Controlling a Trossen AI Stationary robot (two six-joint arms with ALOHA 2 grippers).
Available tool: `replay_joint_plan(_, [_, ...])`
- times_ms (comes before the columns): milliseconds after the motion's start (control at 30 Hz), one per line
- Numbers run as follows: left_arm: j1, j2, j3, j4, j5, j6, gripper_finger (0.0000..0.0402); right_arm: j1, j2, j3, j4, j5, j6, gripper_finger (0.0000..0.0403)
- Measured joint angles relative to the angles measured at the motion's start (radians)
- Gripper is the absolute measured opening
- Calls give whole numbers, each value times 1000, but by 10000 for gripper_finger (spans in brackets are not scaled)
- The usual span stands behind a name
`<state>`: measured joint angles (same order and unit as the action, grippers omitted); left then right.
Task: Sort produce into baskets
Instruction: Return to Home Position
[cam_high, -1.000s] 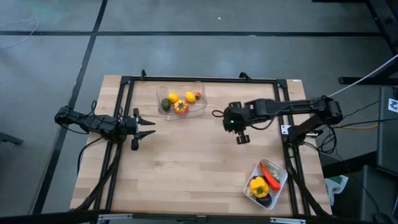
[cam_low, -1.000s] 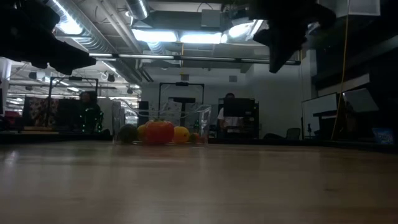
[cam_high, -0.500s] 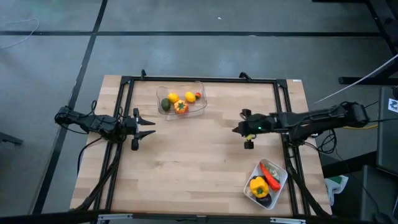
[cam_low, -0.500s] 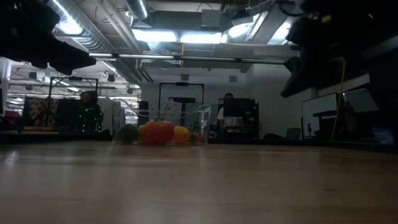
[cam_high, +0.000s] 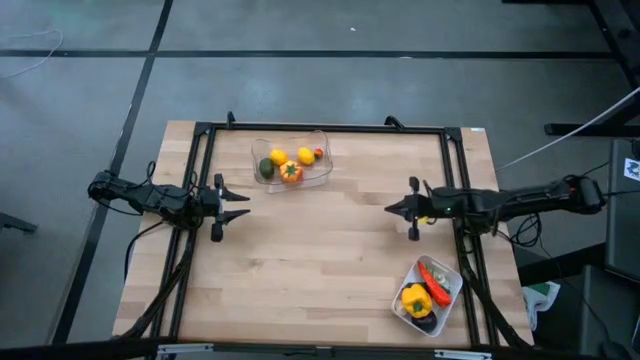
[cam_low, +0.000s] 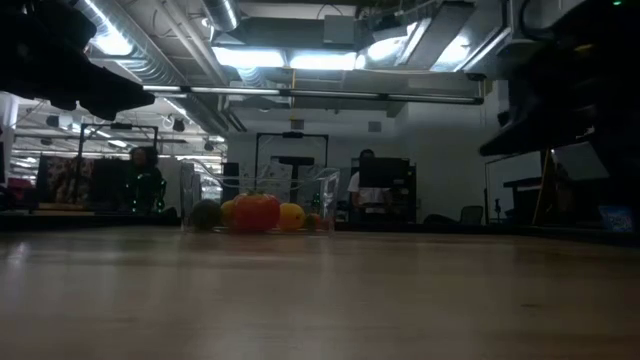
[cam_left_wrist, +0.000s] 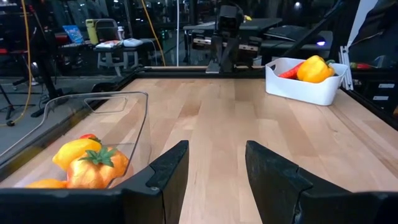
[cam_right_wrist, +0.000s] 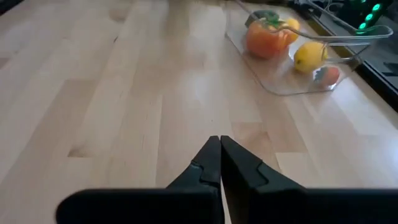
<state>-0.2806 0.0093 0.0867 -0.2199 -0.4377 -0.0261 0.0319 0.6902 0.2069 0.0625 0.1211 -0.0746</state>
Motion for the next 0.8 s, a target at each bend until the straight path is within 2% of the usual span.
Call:
replay_joint_plan(467, [0,0,0,0,0,0,155,0,-336,-192,-10,-2,38,10])
replay_joint_plan(600, [0,0,0,0,0,0,155,0,-405,-193,-22,-19,69,10])
replay_joint_plan(800, [0,0,0,0,0,0,155,-1,-475,-194,-27,-18,8,10])
